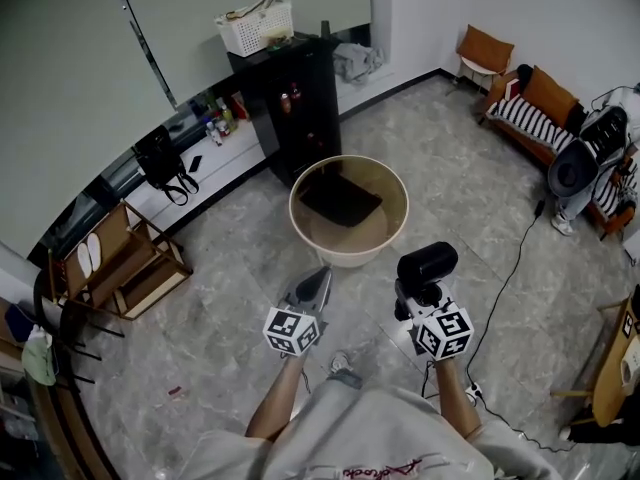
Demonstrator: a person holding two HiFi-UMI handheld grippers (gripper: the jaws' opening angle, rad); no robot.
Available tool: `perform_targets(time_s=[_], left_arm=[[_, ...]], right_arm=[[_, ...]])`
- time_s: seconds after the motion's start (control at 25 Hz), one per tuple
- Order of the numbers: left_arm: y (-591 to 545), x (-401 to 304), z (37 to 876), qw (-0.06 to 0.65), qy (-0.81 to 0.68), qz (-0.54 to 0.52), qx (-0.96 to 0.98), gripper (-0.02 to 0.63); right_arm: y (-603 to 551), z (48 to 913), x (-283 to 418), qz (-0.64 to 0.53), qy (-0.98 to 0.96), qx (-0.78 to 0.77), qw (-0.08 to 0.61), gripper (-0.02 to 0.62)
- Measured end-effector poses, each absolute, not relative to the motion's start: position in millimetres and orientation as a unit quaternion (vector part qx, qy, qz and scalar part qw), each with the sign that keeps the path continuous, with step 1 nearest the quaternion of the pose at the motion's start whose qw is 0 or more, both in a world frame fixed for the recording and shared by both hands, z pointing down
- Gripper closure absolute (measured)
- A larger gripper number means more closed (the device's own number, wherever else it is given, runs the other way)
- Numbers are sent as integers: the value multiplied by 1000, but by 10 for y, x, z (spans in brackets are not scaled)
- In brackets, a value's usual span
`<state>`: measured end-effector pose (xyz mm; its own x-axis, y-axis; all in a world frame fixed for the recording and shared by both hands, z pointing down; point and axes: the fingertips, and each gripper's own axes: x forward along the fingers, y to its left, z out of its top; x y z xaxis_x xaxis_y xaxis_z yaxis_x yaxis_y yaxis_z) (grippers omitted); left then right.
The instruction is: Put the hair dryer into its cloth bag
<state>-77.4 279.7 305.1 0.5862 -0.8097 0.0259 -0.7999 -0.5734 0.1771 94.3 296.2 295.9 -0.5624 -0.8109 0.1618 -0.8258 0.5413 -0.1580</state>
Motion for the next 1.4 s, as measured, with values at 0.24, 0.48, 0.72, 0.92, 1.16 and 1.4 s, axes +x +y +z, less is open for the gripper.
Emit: perform_targets(time_s=[0.24,0.48,0.72,0.92,1.16,1.4], left_arm=[[2344,-1088,3085,87,-454,-32,886,574],[1986,-1311,3101,88,-444,-33,891,574],[1752,-1359,3190,94,-430,-29,898,574],[1664,-1263,3258,100,-415,-23,904,574],[1473,-1155,3355,104,-408,-14,907,574],[1025,-1093,3402,102,-418,-9,903,574]], right_arm=[[2519,2956,666,106,-875,471,38,388],[2158,2951,484,104,-868,485,34,388],[1968,3000,410,104,-862,495,38,388],[1937,3108,487,115,-854,505,43,388],[1706,3221,595,122,-851,509,42,388],[1219,3279,669,126,-855,502,37,388]])
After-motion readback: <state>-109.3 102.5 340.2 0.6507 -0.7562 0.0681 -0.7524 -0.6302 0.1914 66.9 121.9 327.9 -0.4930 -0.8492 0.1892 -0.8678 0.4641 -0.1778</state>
